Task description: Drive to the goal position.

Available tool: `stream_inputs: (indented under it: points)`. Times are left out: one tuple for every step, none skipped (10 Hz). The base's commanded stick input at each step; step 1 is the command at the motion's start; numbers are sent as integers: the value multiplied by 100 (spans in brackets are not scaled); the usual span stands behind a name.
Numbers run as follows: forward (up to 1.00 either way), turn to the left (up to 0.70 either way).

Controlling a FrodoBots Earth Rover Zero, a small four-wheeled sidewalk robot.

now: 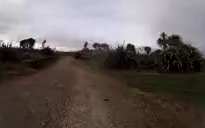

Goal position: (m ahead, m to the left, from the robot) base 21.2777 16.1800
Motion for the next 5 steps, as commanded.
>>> stream_inputs:
  points:
    - [85, 2]
    - [85, 2]
    - [85, 2]
    - [85, 2]
    - [85, 2]
